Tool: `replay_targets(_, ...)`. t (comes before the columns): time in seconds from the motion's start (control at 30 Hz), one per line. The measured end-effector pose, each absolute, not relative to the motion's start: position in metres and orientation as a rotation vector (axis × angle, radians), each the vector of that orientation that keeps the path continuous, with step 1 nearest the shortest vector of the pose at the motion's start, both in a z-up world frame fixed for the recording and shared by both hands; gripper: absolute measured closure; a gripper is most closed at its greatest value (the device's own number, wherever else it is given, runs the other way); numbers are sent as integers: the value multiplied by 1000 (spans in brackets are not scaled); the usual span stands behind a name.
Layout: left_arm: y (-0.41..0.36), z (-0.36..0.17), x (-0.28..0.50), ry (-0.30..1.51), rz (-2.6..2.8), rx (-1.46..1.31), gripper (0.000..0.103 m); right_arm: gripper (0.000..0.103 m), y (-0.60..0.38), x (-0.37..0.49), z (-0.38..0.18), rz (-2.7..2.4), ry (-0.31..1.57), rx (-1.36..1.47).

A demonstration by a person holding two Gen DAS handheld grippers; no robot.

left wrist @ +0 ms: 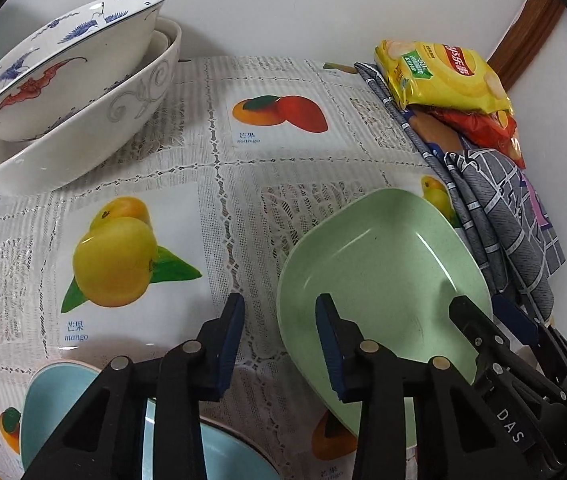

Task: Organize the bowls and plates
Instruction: 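Close the right gripper on the light-green plate rim and lift it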

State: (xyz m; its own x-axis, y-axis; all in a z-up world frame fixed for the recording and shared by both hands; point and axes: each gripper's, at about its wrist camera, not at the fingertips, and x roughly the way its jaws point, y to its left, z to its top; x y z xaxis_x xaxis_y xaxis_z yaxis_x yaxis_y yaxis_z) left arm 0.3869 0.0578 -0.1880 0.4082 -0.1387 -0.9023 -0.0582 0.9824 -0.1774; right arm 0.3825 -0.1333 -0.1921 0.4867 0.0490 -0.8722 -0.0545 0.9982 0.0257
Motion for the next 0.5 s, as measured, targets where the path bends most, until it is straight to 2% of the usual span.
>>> replay_targets(0.1,59,-188,386,1142,-53,-204,72,48,-128,386,-198,66,1079,-29)
replay_targets(0.17,61,-188,386,1139,-47,-219,81,58,-126,387,-200,84,1097,-7)
replay_targets(0.2,61,-188,386,1137,-49,-224,85,69,-126,388,-203,98,1104,9)
replay_targets(0.23,62,-189,386,1142,-63,-232,92,74,-125,388,-205,99,1108,13)
replay_targets(0.3,63,-190,386,1144,-72,-245,93,76,-123,386,-205,95,1088,-5)
replay_targets(0.4,64,-189,385,1134,-60,-241,93,88,-126,384,-202,91,1065,12)
replay_targets(0.5,66,-182,383,1117,-67,-250,93,91,-134,383,-197,109,1053,67)
